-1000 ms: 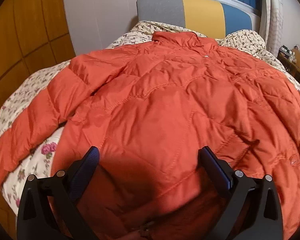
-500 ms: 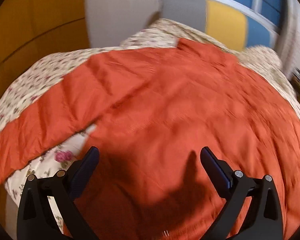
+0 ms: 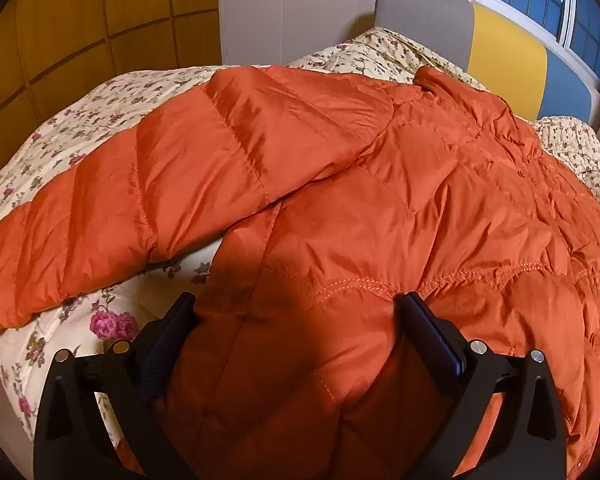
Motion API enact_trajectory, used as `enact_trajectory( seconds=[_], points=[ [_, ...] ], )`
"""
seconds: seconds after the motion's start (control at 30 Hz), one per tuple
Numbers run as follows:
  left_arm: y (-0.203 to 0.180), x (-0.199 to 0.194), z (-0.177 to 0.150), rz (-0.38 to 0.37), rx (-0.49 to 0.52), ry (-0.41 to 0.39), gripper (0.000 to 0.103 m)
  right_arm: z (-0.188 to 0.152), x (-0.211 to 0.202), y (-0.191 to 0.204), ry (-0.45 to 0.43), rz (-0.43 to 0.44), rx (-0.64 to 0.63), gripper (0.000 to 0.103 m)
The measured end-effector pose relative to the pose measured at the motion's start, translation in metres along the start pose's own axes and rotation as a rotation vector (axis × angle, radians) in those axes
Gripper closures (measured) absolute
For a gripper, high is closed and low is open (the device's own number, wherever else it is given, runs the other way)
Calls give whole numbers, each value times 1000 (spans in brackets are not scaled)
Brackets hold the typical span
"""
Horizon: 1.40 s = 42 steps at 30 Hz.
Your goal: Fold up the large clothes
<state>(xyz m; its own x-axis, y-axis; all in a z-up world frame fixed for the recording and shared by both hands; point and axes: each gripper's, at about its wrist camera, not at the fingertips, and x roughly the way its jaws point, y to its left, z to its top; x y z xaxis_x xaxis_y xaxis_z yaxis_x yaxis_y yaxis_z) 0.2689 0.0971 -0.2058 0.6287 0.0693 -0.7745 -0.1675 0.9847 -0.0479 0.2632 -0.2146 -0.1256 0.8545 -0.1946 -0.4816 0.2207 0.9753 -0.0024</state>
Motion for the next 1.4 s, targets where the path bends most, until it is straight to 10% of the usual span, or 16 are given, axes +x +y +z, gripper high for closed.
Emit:
enact_trajectory(
  seconds=[0.27,0.7,0.87,1.0,1.23,1.4],
  points=[
    [3,1,-2,-26,-20,-8,3,-42,34,118,-76,36,-499,92],
    [4,0,-4,-37,-28,-19,3,-124,70,195,-108,90,-973,87],
    [3,-1,-4,-33,-24,-13,3,-121,81,187,-131,61,-972,77],
    [3,-11,2,-65,-15,19,3,-104,69,162,-190,96,-896,30],
    [0,-55,40,-244,-176,-107,3,-69,20,105,-245,106,-718,20],
    [-50,-29,74,-295,-106,-103,3,-58,29,57,-54,125,-451,17]
  ],
)
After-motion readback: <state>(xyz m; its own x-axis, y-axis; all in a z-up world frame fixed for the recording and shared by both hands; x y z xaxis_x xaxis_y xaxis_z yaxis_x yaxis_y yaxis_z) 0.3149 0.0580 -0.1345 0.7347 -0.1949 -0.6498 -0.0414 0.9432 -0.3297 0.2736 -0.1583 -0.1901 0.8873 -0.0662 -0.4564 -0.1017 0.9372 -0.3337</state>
